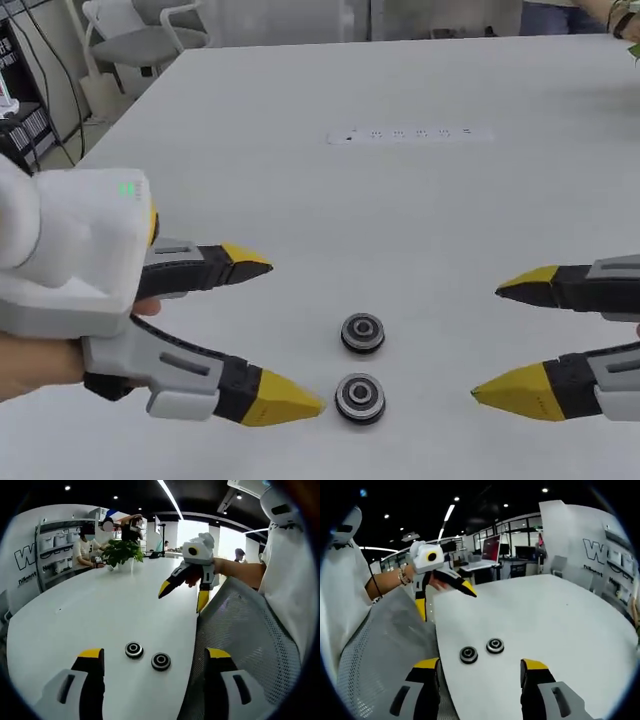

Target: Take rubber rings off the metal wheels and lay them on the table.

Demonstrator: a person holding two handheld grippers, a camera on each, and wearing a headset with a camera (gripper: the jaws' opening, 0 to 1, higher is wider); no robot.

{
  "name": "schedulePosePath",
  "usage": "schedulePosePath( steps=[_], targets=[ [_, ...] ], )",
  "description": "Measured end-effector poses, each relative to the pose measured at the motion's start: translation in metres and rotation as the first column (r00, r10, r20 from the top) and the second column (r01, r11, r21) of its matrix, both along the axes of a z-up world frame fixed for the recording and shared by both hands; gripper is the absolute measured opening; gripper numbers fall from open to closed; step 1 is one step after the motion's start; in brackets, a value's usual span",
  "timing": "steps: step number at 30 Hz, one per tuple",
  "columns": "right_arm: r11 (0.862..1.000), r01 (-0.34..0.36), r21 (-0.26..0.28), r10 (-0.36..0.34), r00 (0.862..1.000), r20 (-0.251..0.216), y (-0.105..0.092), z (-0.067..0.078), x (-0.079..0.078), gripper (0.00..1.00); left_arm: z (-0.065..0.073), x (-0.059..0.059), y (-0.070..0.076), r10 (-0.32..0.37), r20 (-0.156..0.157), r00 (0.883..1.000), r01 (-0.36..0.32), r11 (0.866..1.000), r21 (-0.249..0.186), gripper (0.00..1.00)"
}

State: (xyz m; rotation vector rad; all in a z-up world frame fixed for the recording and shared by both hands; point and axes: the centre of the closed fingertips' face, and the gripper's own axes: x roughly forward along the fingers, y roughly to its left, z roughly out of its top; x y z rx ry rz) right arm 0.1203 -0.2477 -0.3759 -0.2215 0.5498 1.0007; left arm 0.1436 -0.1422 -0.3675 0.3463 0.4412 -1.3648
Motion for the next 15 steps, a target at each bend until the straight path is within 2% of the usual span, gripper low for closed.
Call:
schedulePosePath(
  steps=[2, 4, 6, 8, 12, 15],
  targets=[
    [1.0, -0.026, -0.01, 0.026, 1.0, 0.01, 0.006, 0.003, 0.004, 0.63, 0.001, 0.001, -0.008, -0.019, 0.002, 1.0, 0.019, 1.0, -0.023, 0.79],
    [0.998, -0.049, -0.029, 0.049, 0.999, 0.014, 0.011, 0.004, 0.007, 0.61, 0.001, 0.004, -0.014, -0.029, 0.02, 0.999, 0.03, 0.998, -0.047, 0.77],
    [0.996, -0.078, -0.043, 0.079, 0.997, 0.024, 0.019, 0.005, 0.011, 0.61, -0.001, 0.007, -0.019, -0.025, 0.015, 1.0, 0.026, 0.997, -0.068, 0.76],
    [0.993, -0.105, -0.048, 0.106, 0.994, 0.028, 0.027, 0.004, 0.013, 0.6, -0.006, 0.007, -0.023, -0.034, 0.01, 0.999, 0.035, 0.997, -0.068, 0.74],
    [0.984, -0.162, -0.077, 0.165, 0.986, 0.027, 0.041, 0.0, 0.016, 0.58, -0.015, 0.004, -0.028, -0.08, 0.037, 0.996, 0.081, 0.996, -0.047, 0.71],
    [0.976, -0.2, -0.091, 0.203, 0.979, 0.024, 0.051, -0.005, 0.017, 0.57, -0.02, 0.005, -0.033, -0.094, 0.045, 0.995, 0.096, 0.994, -0.045, 0.66]
  ],
)
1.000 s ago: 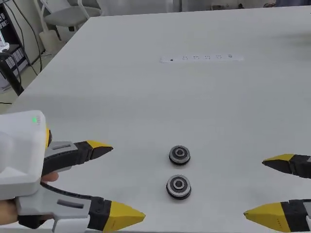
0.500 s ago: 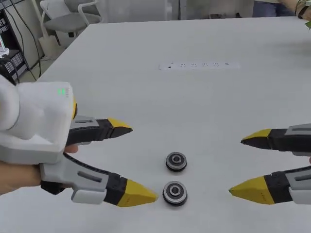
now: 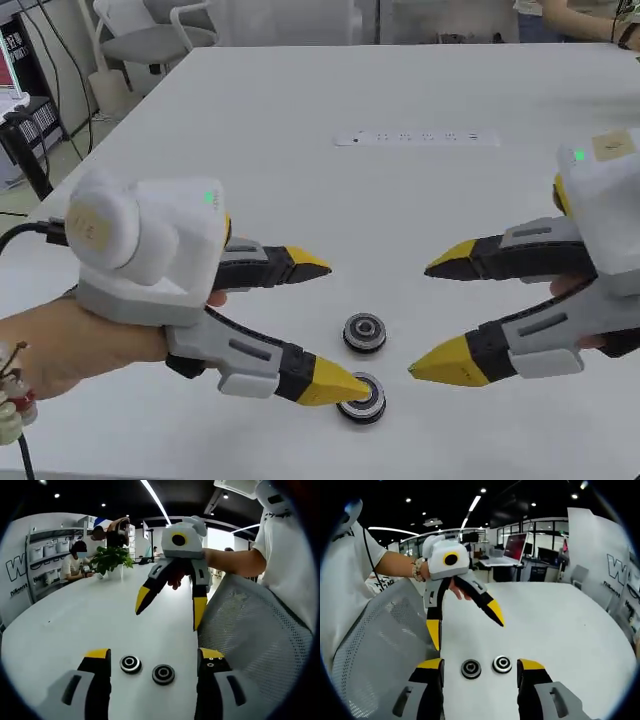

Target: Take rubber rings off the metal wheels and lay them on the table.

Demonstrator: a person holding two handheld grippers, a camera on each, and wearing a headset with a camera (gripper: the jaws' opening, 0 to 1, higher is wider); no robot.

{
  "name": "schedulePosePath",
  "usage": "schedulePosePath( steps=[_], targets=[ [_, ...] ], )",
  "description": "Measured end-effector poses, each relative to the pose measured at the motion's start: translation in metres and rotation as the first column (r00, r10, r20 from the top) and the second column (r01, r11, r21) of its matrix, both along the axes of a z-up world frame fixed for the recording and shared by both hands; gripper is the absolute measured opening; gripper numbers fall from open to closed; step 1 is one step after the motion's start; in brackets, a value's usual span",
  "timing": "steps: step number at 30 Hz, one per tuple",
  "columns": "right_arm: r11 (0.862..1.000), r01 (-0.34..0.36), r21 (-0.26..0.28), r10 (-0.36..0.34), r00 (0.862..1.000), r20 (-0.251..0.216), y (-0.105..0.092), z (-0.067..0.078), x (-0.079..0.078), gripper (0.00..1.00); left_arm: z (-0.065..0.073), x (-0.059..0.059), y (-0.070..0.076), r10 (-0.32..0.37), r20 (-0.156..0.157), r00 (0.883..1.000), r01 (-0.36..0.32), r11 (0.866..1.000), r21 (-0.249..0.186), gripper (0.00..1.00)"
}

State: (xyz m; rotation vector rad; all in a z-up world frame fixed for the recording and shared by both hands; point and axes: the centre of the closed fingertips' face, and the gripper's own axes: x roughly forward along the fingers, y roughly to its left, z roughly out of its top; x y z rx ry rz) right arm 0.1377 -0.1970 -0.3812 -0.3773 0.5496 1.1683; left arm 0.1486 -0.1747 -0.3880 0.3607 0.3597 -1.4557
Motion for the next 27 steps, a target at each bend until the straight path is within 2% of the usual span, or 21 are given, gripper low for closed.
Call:
schedulePosePath(
  steps=[3, 6, 8, 10, 12, 13, 15, 19, 23, 27],
  targets=[
    [1.0, -0.019, -0.003, 0.019, 1.0, 0.004, 0.006, -0.009, 0.003, 0.54, -0.007, 0.001, -0.005, -0.024, 0.008, 1.0, 0.024, 1.0, 0.011, 0.64],
    [0.999, -0.002, 0.032, 0.002, 1.0, -0.001, 0.009, -0.02, 0.007, 0.51, -0.018, 0.002, -0.009, -0.041, 0.032, 0.999, 0.04, 0.998, 0.04, 0.6],
    [0.998, 0.008, 0.063, -0.007, 1.0, -0.013, 0.009, -0.026, 0.005, 0.49, -0.025, 0.0, -0.011, -0.045, 0.031, 0.998, 0.044, 0.998, 0.046, 0.57],
    [0.997, -0.001, 0.071, 0.003, 1.0, -0.025, 0.008, -0.031, 0.002, 0.47, -0.029, -0.002, -0.012, -0.039, 0.022, 0.999, 0.038, 0.998, 0.04, 0.53],
    [0.997, -0.006, 0.078, 0.008, 1.0, -0.03, 0.005, -0.036, -0.001, 0.44, -0.032, -0.004, -0.014, -0.02, 0.001, 1.0, 0.02, 1.0, 0.013, 0.5],
    [0.995, 0.004, 0.095, 0.001, 0.999, -0.047, 0.004, -0.038, -0.002, 0.43, -0.035, -0.006, -0.013, -0.015, -0.004, 1.0, 0.015, 1.0, 0.006, 0.48],
    [0.994, 0.01, 0.112, -0.001, 0.997, -0.078, 0.003, -0.043, -0.005, 0.41, -0.041, -0.008, -0.012, -0.023, -0.01, 1.0, 0.023, 0.999, 0.026, 0.43],
    [0.997, 0.004, 0.079, 0.004, 0.995, -0.102, -0.006, -0.058, -0.009, 0.38, -0.049, -0.008, -0.01, -0.013, -0.031, 0.999, 0.014, 0.999, 0.033, 0.38],
    [0.996, 0.02, 0.085, -0.009, 0.991, -0.132, -0.008, -0.065, -0.01, 0.37, -0.058, -0.008, -0.005, -0.013, -0.036, 0.999, 0.015, 0.998, 0.058, 0.3],
    [0.997, 0.021, 0.075, -0.01, 0.99, -0.142, -0.008, -0.07, -0.011, 0.36, -0.06, -0.007, -0.003, 0.002, -0.05, 0.999, 0.001, 0.998, 0.055, 0.22]
  ],
)
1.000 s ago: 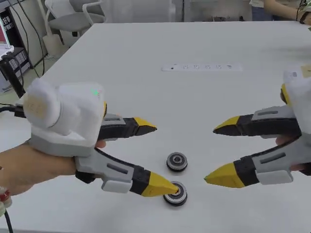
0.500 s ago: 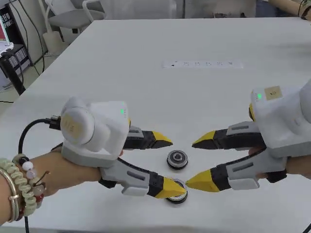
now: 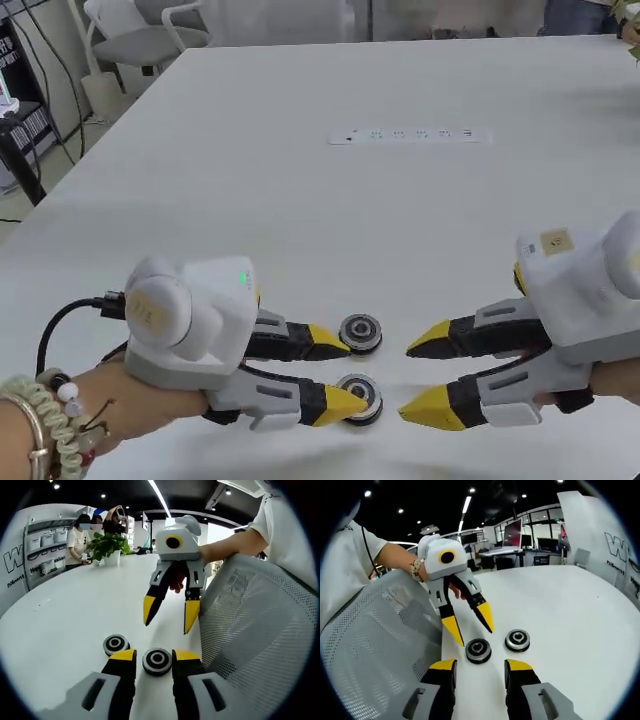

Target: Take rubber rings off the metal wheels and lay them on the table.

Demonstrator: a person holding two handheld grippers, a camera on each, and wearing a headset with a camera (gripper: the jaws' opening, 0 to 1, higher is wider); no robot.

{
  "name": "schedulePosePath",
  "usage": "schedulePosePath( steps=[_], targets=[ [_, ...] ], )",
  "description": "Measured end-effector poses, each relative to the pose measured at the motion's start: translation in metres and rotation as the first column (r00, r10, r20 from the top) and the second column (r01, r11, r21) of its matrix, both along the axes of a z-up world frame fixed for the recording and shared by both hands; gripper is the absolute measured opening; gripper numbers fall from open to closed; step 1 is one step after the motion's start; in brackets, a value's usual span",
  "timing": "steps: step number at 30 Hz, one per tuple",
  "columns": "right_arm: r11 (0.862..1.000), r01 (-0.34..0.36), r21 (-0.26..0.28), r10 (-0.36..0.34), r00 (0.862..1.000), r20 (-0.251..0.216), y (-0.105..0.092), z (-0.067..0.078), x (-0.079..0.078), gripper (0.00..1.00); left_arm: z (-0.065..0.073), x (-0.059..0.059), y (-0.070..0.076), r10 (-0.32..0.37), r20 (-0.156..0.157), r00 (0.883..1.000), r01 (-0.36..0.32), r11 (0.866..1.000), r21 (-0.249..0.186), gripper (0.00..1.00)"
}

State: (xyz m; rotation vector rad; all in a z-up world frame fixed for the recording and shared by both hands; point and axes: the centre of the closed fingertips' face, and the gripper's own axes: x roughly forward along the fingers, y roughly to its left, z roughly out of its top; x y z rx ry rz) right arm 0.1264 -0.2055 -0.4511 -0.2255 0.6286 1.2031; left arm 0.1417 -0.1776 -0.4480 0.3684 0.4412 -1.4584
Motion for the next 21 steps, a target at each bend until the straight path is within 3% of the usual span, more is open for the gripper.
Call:
schedulePosePath(
  steps=[7, 11, 13, 14, 21],
  targets=[
    [1.0, 0.005, -0.011, -0.005, 1.0, -0.014, -0.001, -0.007, -0.001, 0.33, -0.011, -0.002, 0.001, -0.021, 0.017, 1.0, 0.02, 0.999, 0.044, 0.15],
    [1.0, 0.003, -0.018, -0.003, 1.0, -0.016, 0.0, -0.01, -0.002, 0.33, -0.011, -0.004, 0.0, -0.032, 0.025, 0.999, 0.031, 0.998, 0.046, 0.11],
    [1.0, 0.002, -0.018, -0.003, 1.0, -0.019, 0.002, -0.01, -0.003, 0.32, -0.016, -0.004, 0.001, -0.044, 0.046, 0.998, 0.04, 0.997, 0.073, 0.1],
    [1.0, 0.002, -0.019, -0.002, 1.0, -0.019, 0.002, -0.011, -0.003, 0.32, -0.013, -0.004, -0.001, -0.038, 0.039, 0.999, 0.036, 0.998, 0.051, 0.1],
    [1.0, -0.004, -0.026, 0.003, 1.0, -0.026, 0.005, -0.015, -0.005, 0.31, -0.013, -0.005, 0.001, -0.031, 0.023, 0.999, 0.03, 0.999, 0.044, 0.09]
  ],
)
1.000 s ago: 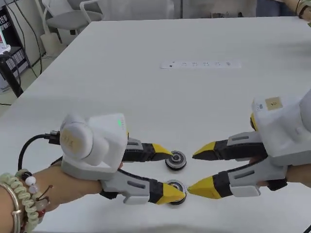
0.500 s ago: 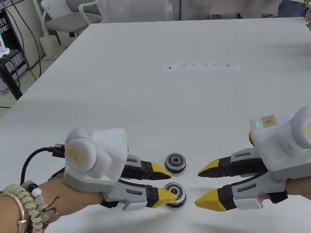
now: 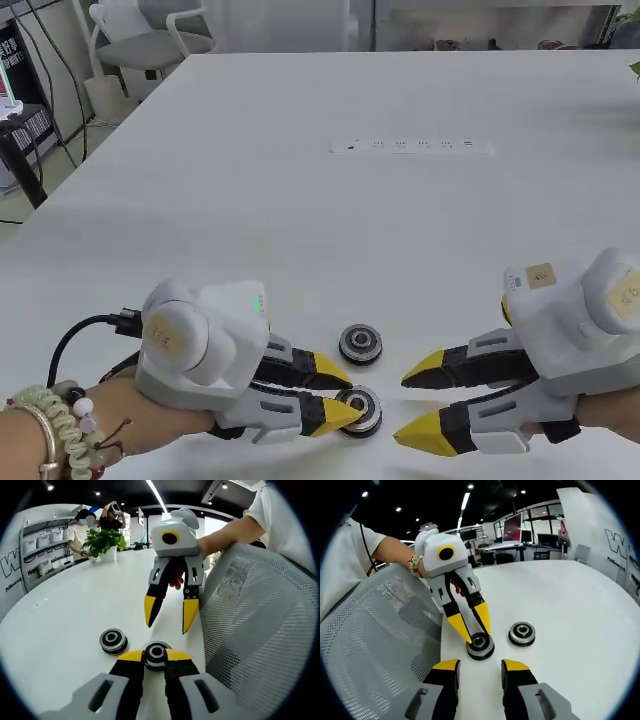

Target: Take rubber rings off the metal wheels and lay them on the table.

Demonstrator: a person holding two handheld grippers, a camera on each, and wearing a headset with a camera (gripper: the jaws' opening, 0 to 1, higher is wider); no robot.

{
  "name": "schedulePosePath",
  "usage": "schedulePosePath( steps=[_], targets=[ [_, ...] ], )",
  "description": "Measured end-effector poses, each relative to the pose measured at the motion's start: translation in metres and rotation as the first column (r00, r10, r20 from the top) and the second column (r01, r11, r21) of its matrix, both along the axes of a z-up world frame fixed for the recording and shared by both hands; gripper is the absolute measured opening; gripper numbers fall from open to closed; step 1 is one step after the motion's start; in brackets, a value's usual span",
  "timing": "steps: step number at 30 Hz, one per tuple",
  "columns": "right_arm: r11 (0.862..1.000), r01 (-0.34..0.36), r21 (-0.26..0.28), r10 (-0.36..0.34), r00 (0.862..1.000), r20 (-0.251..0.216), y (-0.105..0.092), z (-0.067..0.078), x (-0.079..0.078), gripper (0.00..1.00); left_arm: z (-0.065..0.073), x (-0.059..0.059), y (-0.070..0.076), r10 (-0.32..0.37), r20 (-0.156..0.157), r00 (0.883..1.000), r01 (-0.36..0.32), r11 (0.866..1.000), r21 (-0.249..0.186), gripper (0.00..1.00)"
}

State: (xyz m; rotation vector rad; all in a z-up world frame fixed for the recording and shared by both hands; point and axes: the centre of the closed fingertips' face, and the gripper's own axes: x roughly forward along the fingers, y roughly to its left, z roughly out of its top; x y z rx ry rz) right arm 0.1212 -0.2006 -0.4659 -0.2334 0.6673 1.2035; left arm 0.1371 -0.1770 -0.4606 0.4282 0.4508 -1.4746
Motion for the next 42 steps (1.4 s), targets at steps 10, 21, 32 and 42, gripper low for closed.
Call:
schedulePosePath(
  steps=[10, 21, 32, 42],
  targets=[
    [1.0, -0.013, -0.008, 0.013, 1.0, -0.001, 0.002, -0.003, -0.003, 0.28, 0.001, -0.002, -0.003, -0.024, 0.034, 0.999, 0.023, 1.0, 0.017, 0.09],
    [0.999, 0.015, -0.03, -0.013, 0.998, 0.064, 0.006, -0.005, 0.008, 0.28, 0.001, -0.004, -0.005, -0.028, 0.045, 0.999, 0.028, 1.0, 0.013, 0.07],
    [0.997, -0.019, -0.079, 0.027, 0.994, 0.102, 0.017, -0.019, 0.006, 0.25, -0.001, -0.004, -0.011, -0.022, 0.039, 0.999, 0.023, 1.0, -0.011, 0.07],
    [0.996, -0.032, -0.081, 0.041, 0.993, 0.107, 0.014, -0.015, 0.008, 0.21, -0.002, -0.003, -0.013, -0.023, 0.042, 0.999, 0.024, 1.0, -0.016, 0.07]
  ],
)
